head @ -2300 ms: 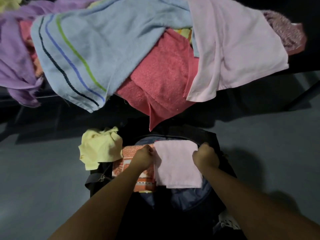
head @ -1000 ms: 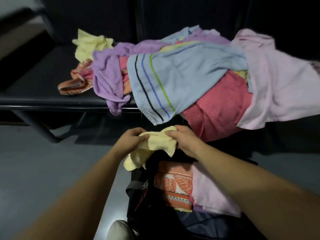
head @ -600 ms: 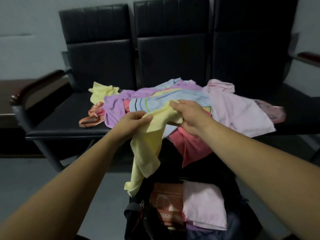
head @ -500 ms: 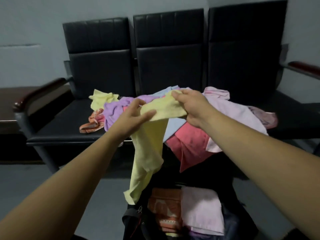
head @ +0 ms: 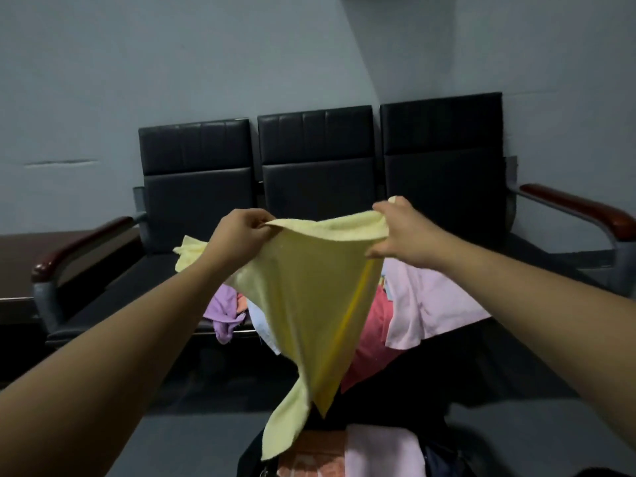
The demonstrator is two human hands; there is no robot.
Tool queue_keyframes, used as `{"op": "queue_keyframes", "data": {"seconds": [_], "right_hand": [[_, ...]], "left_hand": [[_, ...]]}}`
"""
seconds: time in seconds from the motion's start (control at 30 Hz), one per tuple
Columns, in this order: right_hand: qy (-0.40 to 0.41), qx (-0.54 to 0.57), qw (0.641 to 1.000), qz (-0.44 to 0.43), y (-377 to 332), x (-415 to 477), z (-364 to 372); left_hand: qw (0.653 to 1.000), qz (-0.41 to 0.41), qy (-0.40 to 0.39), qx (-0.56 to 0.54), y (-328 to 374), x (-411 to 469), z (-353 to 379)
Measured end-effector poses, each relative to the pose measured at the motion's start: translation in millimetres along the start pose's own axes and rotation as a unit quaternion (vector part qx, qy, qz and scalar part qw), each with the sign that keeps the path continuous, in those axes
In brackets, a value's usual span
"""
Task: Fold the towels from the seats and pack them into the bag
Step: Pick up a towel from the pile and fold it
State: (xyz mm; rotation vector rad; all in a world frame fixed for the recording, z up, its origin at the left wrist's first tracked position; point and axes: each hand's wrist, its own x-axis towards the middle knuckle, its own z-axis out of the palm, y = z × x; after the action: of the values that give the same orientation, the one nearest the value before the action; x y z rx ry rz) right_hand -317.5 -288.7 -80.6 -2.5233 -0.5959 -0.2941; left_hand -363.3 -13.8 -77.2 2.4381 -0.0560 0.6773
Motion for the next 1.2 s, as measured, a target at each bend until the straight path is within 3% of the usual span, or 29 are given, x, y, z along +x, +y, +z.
{"op": "queue_keyframes", "data": {"seconds": [0.03,0.1,0.17,0.27,0.43,0.6,0.8,0.9,1.0,1.07,1.2], "right_hand": [[0.006,-0.075,0.997,-0.025,6.0,0.5,-3.0],[0.059,-0.104,0.993,-0.024,13.2,2.7,-19.7],[0.100,0.029,0.994,0.033,18.3,8.4,-42.4],[0.136,0.191,0.971,0.044,10.6,12.2,-79.3],[0.235,0.409,0.880,0.050,-6.9,25.4,-131.2],[0.177,0.409,0.888,0.115,12.0,22.9,-127.0],[0.131,0.539,0.812,0.180,32.4,18.0,-106.7],[0.140,0.528,0.816,0.191,40.6,18.3,-103.5],[0.150,0.459,0.858,0.173,45.3,17.2,-97.1],[0.157,0.428,0.876,0.159,45.5,16.9,-92.6],[0.160,0.415,0.883,0.152,45.5,19.8,-87.9]], "left_hand": [[1.000,0.007,-0.002,-0.006,6.8,4.3,-3.7],[0.999,0.029,-0.016,0.007,21.7,15.0,-14.1],[0.995,0.059,-0.050,0.058,35.7,25.8,-28.8],[0.984,0.095,-0.097,0.113,55.5,43.5,-57.4],[0.971,0.139,-0.106,0.162,85.7,66.2,-108.9],[0.961,0.092,-0.170,0.196,65.9,68.9,-109.5],[0.951,0.101,-0.209,0.205,32.3,54.9,-84.4],[0.948,0.077,-0.240,0.193,28.3,50.6,-81.4],[0.968,0.055,-0.222,0.107,30.9,50.2,-78.9],[0.977,0.030,-0.205,-0.045,33.4,50.0,-78.0],[0.938,0.010,-0.217,-0.270,44.2,48.8,-77.4]]}}
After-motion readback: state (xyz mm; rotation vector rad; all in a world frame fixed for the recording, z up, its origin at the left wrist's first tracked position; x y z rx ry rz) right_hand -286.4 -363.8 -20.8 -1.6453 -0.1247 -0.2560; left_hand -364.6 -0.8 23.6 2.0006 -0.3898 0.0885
